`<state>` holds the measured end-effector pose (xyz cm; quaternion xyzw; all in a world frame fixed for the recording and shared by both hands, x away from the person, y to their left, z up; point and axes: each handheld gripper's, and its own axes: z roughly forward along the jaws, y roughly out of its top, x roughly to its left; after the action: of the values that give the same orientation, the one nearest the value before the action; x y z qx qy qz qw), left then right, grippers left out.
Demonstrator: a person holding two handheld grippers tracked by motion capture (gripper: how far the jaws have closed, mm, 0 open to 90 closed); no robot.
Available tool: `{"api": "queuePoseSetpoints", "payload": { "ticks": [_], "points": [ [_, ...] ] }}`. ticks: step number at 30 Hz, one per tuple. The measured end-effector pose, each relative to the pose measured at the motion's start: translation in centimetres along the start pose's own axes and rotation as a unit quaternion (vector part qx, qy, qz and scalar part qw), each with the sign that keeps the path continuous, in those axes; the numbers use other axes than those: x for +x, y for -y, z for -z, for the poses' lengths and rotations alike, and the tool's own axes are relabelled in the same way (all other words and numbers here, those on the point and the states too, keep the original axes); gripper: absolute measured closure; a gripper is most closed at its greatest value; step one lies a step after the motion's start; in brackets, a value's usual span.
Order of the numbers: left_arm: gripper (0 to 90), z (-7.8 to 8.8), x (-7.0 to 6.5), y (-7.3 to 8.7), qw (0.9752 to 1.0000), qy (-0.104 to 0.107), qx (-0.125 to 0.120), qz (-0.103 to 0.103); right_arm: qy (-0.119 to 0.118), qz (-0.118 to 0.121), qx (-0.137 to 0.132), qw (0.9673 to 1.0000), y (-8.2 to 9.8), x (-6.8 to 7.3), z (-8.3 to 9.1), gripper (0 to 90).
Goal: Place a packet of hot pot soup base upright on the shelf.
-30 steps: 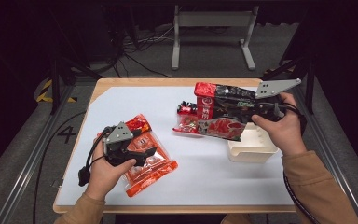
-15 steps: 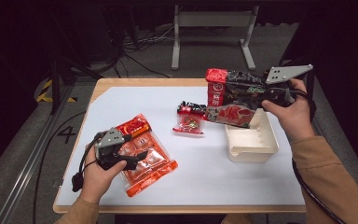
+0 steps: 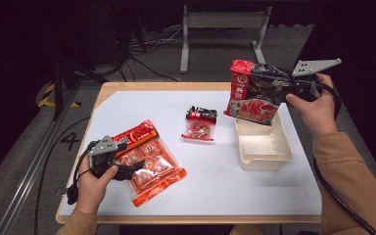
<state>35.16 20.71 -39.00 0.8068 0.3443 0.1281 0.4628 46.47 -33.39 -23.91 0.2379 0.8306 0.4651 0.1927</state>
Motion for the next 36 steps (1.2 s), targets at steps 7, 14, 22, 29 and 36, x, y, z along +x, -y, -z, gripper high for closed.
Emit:
{"api": "queuePoseSetpoints", "payload": {
  "ticks": [7, 14, 22, 29, 36],
  "points": [
    [4.5, 0.6, 0.5, 0.8, 0.9999, -0.002, 0.001, -0.016, 0.011, -0.007, -0.001, 0.9999, 0.2, -1.7, 0.1, 84.6],
    [4.6, 0.7, 0.9, 1.6, 0.9994, -0.014, 0.015, -0.028, 0.02, -0.004, -0.009, 0.9998, 0.4, -2.9, 0.4, 84.5],
    [5.1, 0.8, 1.2, 2.1, 0.9995, -0.013, 0.013, -0.026, 0.032, 0.006, -0.006, 0.9994, 1.0, -4.1, 0.4, 84.6],
    [5.0, 1.1, 1.2, 2.3, 0.9995, -0.011, 0.014, -0.027, 0.031, 0.002, -0.009, 0.9995, 1.4, -4.7, 0.1, 84.6],
    [5.6, 2.1, 1.3, 3.0, 0.9995, -0.021, 0.009, -0.021, 0.016, 0.011, -0.009, 0.9998, 1.5, -5.1, -0.4, 84.6]
  ]
}}
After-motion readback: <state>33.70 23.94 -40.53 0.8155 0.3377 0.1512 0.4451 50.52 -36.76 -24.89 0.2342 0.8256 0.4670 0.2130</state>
